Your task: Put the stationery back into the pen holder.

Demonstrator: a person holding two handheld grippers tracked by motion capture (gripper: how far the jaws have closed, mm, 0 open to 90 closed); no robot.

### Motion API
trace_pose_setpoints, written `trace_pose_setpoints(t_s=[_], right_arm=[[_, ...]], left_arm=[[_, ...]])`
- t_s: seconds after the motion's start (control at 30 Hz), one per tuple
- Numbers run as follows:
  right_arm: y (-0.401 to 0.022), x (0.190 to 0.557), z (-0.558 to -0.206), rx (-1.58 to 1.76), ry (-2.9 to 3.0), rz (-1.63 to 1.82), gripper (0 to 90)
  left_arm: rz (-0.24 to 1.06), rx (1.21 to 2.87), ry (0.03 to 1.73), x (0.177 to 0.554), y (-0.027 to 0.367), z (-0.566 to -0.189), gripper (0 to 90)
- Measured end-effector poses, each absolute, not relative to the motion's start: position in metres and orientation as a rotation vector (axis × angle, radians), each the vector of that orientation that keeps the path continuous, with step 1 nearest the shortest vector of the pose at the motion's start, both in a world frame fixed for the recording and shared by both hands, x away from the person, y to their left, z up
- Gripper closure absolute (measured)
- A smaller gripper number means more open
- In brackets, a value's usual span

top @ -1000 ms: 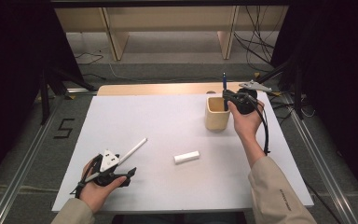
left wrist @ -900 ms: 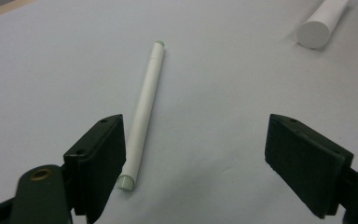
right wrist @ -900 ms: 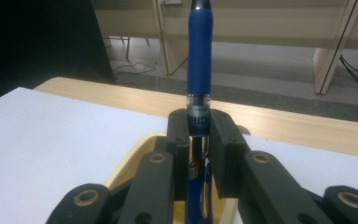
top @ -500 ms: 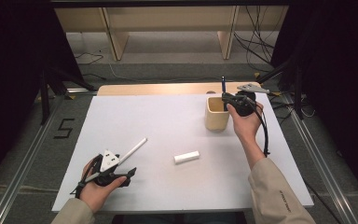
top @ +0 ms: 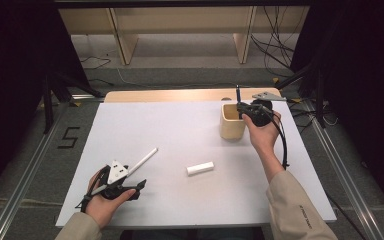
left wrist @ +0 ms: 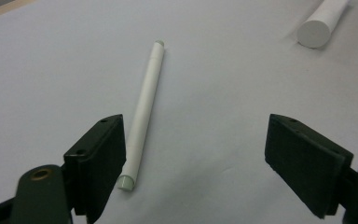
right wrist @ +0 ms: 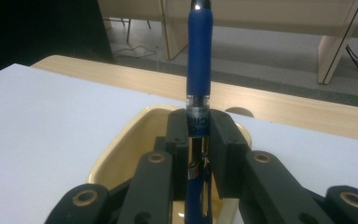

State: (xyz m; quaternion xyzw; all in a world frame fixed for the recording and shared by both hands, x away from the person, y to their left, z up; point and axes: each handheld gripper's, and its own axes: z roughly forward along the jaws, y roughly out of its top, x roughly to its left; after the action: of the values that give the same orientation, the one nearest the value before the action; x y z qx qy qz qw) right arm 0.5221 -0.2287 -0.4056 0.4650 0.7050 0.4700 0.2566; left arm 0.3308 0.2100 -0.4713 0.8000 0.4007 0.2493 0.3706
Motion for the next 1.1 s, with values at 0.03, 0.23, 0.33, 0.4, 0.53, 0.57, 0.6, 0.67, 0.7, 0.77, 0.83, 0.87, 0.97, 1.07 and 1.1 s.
trace_pose_setpoints(t_s=[0.03,0.23,0.33,0.4,0.53,0.57,0.6,0.67,0.7,0.77,0.83,0.87,0.97,1.07,1.1], right_arm=[[-0.229,0.522,-0.406,1.258,1.917,1.272,78.8],[-0.228,0.521,-0.407,1.255,1.925,1.259,76.2],[-0.228,0.521,-0.406,1.25,1.922,1.255,71.0],[-0.228,0.519,-0.404,1.253,1.92,1.252,67.0],[-0.231,0.516,-0.402,1.265,1.909,1.249,59.2],[-0.231,0.515,-0.401,1.271,1.909,1.245,57.0],[-0.232,0.514,-0.4,1.276,1.909,1.245,55.5],[-0.233,0.512,-0.399,1.282,1.917,1.237,52.8],[-0.234,0.511,-0.399,1.286,1.92,1.235,51.5],[-0.236,0.508,-0.399,1.288,1.918,1.24,50.5],[-0.237,0.505,-0.399,1.29,1.924,1.242,48.5],[-0.238,0.504,-0.399,1.29,1.925,1.246,47.5],[-0.241,0.5,-0.399,1.299,1.929,1.257,45.6],[-0.243,0.496,-0.398,1.305,1.939,1.261,42.4],[-0.243,0.495,-0.398,1.311,1.946,1.263,41.0]], left_arm=[[0.639,2.052,1.028,0.331,0.21,-0.471,20.4],[0.641,2.053,1.027,0.331,0.21,-0.472,20.3],[0.64,2.052,1.027,0.331,0.21,-0.471,20.4],[0.639,2.052,1.028,0.331,0.21,-0.471,20.4],[0.638,2.052,1.028,0.331,0.209,-0.472,20.6],[0.639,2.052,1.028,0.331,0.209,-0.472,20.7],[0.64,2.053,1.028,0.331,0.209,-0.472,20.8],[0.64,2.055,1.028,0.331,0.209,-0.472,21.0],[0.641,2.057,1.027,0.331,0.209,-0.472,21.2],[0.64,2.057,1.026,0.331,0.209,-0.472,21.7],[0.64,2.059,1.026,0.331,0.208,-0.472,22.1],[0.642,2.06,1.025,0.331,0.209,-0.472,22.2],[0.641,2.058,1.028,0.331,0.208,-0.472,22.5],[0.643,2.056,1.031,0.331,0.208,-0.472,23.1],[0.643,2.053,1.034,0.331,0.208,-0.472,23.4]])
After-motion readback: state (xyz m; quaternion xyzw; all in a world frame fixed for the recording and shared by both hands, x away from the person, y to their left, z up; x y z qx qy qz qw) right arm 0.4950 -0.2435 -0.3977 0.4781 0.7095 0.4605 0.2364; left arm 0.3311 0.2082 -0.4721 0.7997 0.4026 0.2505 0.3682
